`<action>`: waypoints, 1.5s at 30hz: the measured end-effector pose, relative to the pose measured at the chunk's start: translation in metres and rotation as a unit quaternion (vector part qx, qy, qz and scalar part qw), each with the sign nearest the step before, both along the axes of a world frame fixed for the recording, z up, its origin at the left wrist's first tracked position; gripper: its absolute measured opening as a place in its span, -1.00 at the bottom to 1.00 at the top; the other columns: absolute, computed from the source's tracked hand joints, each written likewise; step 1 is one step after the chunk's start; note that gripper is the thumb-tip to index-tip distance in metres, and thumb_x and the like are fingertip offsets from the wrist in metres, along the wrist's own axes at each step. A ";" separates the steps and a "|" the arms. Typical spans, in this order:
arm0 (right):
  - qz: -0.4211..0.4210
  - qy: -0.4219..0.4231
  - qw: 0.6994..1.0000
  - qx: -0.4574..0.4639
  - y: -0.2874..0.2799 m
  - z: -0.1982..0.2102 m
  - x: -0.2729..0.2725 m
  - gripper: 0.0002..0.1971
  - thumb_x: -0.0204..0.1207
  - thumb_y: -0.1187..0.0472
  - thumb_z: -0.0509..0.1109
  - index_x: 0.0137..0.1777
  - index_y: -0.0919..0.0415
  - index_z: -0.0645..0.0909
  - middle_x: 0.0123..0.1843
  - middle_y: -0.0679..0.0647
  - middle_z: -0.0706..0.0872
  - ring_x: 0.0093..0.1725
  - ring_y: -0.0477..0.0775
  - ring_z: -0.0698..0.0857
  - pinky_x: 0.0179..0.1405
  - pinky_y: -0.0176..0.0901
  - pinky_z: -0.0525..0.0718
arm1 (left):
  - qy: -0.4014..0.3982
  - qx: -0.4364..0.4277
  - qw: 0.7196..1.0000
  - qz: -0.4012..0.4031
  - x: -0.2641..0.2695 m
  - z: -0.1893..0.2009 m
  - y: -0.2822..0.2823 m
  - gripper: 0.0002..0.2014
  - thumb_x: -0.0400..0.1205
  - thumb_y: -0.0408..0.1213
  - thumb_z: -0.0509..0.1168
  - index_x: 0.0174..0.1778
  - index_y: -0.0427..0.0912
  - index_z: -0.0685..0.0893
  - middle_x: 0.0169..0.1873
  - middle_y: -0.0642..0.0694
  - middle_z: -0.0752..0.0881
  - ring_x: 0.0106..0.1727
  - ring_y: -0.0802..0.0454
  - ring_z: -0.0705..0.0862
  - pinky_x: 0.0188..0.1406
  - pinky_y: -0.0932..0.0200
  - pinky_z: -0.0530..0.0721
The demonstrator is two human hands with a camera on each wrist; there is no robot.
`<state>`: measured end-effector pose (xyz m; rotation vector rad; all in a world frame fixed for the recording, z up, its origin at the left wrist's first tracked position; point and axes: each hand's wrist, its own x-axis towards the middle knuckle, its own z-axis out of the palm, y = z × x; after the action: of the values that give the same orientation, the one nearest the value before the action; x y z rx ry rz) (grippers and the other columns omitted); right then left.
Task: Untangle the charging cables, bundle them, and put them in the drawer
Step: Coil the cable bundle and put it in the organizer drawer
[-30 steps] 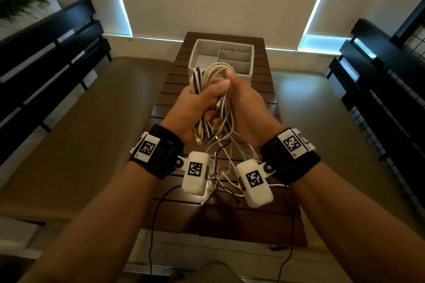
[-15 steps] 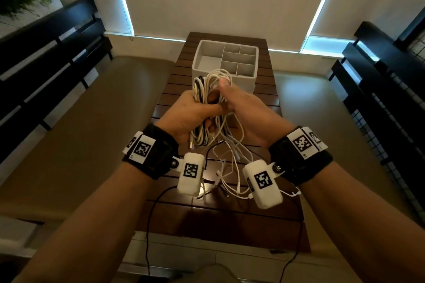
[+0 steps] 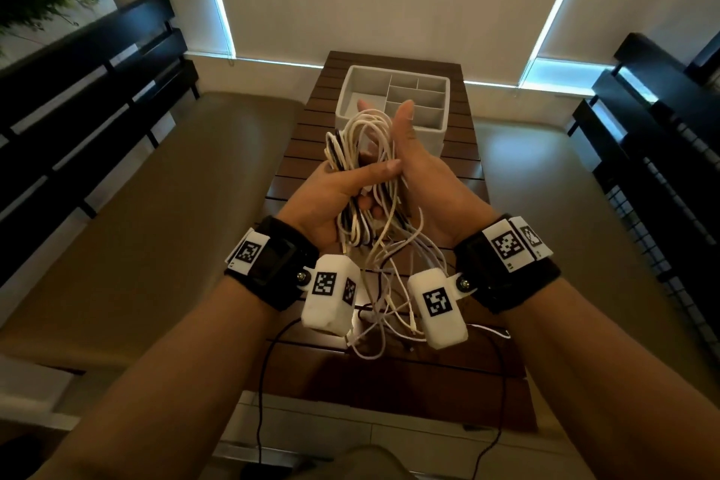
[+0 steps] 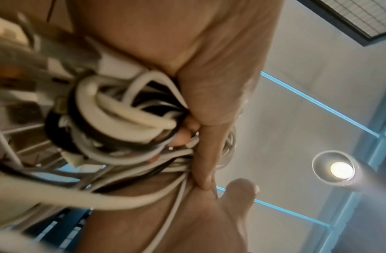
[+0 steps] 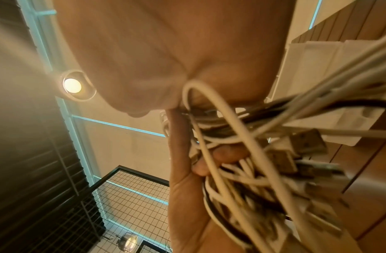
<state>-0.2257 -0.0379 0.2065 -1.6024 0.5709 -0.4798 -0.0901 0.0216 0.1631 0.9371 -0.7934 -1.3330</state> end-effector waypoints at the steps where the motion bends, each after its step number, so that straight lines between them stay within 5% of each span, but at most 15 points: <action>1: 0.005 0.005 1.000 -0.010 0.000 -0.001 0.002 -0.35 0.67 -0.49 -0.20 0.72 -0.44 0.25 0.52 0.17 0.65 0.16 0.12 0.74 0.33 0.24 0.75 | 0.023 0.005 1.000 0.005 -0.002 -0.001 0.001 -0.87 0.56 -0.25 0.53 -0.09 -0.24 0.81 -0.27 -0.23 0.74 -0.43 -0.02 0.68 -0.41 0.15 0.75; 4: 0.015 0.016 0.999 -0.024 -0.002 -0.001 0.003 -0.44 0.78 -0.37 -0.19 0.75 -0.42 0.20 0.60 0.17 0.60 0.20 0.26 0.82 0.31 0.33 0.77 | 0.027 0.022 0.999 0.025 -0.002 -0.004 0.003 -0.90 0.59 -0.29 0.52 -0.07 -0.22 0.76 -0.34 -0.21 0.67 -0.44 -0.02 0.63 -0.40 0.14 0.73; 6: 0.014 0.016 1.000 -0.011 -0.008 -0.001 0.001 -0.47 0.80 -0.34 -0.09 0.72 -0.38 0.31 0.51 0.11 0.69 0.27 0.15 0.80 0.44 0.42 0.68 | -0.023 0.021 0.999 0.042 0.002 -0.002 0.003 -0.93 0.65 -0.39 0.49 -0.12 -0.17 0.75 -0.33 -0.21 0.58 -0.46 0.01 0.54 -0.44 0.15 0.70; 9: -0.002 0.009 1.000 -0.020 -0.014 0.002 -0.003 -0.53 0.83 -0.25 0.04 0.61 -0.24 0.55 0.47 0.00 0.75 0.54 0.05 0.65 0.65 0.40 0.46 | -0.086 0.027 0.994 0.060 0.009 0.001 0.003 -0.73 0.67 -0.46 0.44 -0.31 -0.07 0.76 -0.40 -0.14 0.54 -0.50 0.06 0.48 -0.42 0.13 0.66; 12: -0.024 -0.036 0.999 -0.025 -0.016 -0.006 -0.009 -0.60 0.87 0.03 0.15 0.58 0.12 0.61 0.41 0.10 0.79 0.45 0.12 0.72 0.55 0.38 0.59 | -0.078 0.030 0.994 0.067 0.015 0.005 0.004 -0.93 0.62 -0.41 0.49 -0.11 -0.19 0.74 -0.34 -0.16 0.56 -0.38 -0.01 0.53 -0.28 0.06 0.66; 15: -0.033 -0.072 0.996 -0.051 -0.015 -0.018 -0.013 -0.61 0.82 0.27 0.26 0.60 0.34 0.56 0.45 0.18 0.76 0.48 0.17 0.71 0.53 0.36 0.62 | -0.086 0.031 0.994 0.053 0.018 0.006 0.006 -0.82 0.54 -0.39 0.53 0.04 -0.18 0.80 -0.17 -0.28 0.65 -0.18 -0.23 0.60 -0.07 -0.09 0.71; 18: -0.032 -0.097 0.993 -0.051 -0.014 -0.020 -0.013 -0.60 0.79 0.33 0.29 0.59 0.40 0.55 0.41 0.21 0.78 0.46 0.16 0.73 0.48 0.22 0.69 | -0.118 0.019 0.992 0.041 0.017 0.011 0.009 -0.82 0.59 -0.45 0.51 0.09 -0.21 0.82 -0.06 -0.35 0.72 0.01 -0.34 0.68 0.17 -0.41 0.73; 25: -0.043 -0.154 0.987 -0.022 -0.005 -0.017 -0.011 -0.63 0.70 0.42 0.39 0.48 0.42 0.64 0.28 0.24 0.84 0.28 0.20 0.83 0.08 -0.09 0.83 | -0.170 -0.020 0.985 0.039 0.017 0.014 0.015 -0.69 0.64 -0.49 0.49 0.31 -0.32 0.76 0.20 -0.43 0.80 0.28 -0.39 0.79 0.33 -0.35 0.76; 29: -0.056 -0.172 0.983 -0.011 0.004 -0.019 -0.008 -0.66 0.71 0.43 0.38 0.46 0.44 0.66 0.24 0.23 0.86 0.26 0.17 0.84 0.08 -0.10 0.84 | -0.176 -0.031 0.982 0.058 0.012 0.013 0.018 -0.79 0.69 -0.46 0.40 0.15 -0.11 0.83 0.07 -0.22 0.86 0.19 -0.19 0.83 0.23 -0.22 0.78; 34: -0.079 -0.153 0.981 -0.091 0.004 -0.026 -0.006 -0.69 0.73 0.39 0.38 0.43 0.42 0.69 0.35 0.23 0.81 0.35 0.16 0.80 0.25 0.05 0.82 | -0.093 -0.042 0.992 0.077 0.004 0.006 0.018 -0.75 0.70 -0.58 0.30 0.10 -0.18 0.79 -0.07 -0.17 0.86 0.04 -0.12 0.85 0.04 -0.05 0.81; 38: -0.075 -0.099 0.984 -0.126 0.001 -0.017 -0.016 -0.75 0.71 0.34 0.44 0.33 0.36 0.78 0.38 0.11 0.79 0.09 0.13 0.85 -0.07 -0.07 0.87 | -0.081 -0.024 0.996 0.037 0.004 0.005 0.020 -0.78 0.76 -0.58 0.25 0.06 -0.22 0.74 -0.27 -0.18 0.77 -0.30 -0.04 0.79 -0.23 0.03 0.79; 41: -0.046 -0.076 0.987 -0.133 -0.019 -0.003 -0.027 -0.74 0.75 0.29 0.37 0.30 0.41 0.77 0.43 0.07 0.77 0.33 0.11 0.80 0.33 0.14 0.78 | -0.106 -0.023 0.994 -0.016 0.004 0.008 0.021 -0.82 0.76 -0.48 0.34 -0.08 -0.13 0.71 -0.43 -0.09 0.54 -0.46 0.01 0.54 -0.23 -0.14 0.67; 45: -0.046 -0.119 0.991 0.028 -0.025 0.013 -0.006 -0.49 0.80 -0.03 0.20 0.44 0.41 0.66 0.40 0.24 0.78 0.40 0.26 0.75 0.50 0.29 0.63 | -0.174 -0.029 0.983 -0.051 -0.014 0.017 0.017 -0.81 0.67 -0.49 0.48 -0.13 -0.12 0.68 -0.43 -0.06 0.57 -0.49 0.08 0.53 -0.44 0.17 0.59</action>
<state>-0.2318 -0.0629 0.2195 -1.4448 0.4731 -0.7078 -0.1040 0.0382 0.1797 1.1124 -1.1549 -1.2405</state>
